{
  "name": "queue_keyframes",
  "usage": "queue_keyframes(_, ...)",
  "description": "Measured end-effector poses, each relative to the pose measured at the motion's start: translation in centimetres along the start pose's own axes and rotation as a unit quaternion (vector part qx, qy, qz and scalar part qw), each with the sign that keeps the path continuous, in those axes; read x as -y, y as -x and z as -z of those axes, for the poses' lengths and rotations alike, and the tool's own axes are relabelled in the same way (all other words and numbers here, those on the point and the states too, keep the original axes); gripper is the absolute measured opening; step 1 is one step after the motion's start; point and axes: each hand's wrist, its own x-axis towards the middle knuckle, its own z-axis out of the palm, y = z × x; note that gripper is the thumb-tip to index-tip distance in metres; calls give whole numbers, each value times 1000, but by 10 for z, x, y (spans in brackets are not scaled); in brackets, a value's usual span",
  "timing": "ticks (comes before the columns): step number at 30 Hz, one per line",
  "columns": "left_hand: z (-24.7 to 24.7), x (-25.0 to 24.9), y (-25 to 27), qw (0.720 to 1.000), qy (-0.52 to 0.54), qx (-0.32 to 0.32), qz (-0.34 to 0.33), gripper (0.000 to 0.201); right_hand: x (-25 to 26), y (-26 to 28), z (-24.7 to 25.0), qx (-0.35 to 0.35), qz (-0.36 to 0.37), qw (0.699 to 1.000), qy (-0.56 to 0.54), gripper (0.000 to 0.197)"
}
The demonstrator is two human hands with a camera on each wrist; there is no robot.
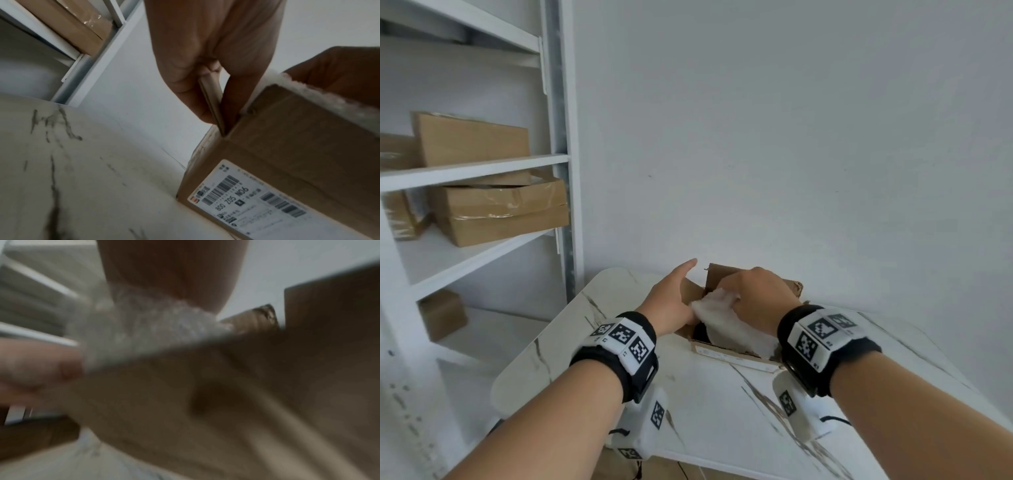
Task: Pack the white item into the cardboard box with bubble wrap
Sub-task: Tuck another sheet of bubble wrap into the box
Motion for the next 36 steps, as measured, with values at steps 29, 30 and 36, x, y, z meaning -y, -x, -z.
queue_keyframes(29,-10,3,-3,982,174,-60,35,33,-33,1,-55,-107,209,966,111,36)
queue_keyframes(30,-10,3,-4,983,170,-58,30,31,-32,0,-54,-96,217,965,115,30)
queue_keyframes(36,-9,3,-6,988,149,-44,12,30,-34,-6,-54,-43,226,958,170,47)
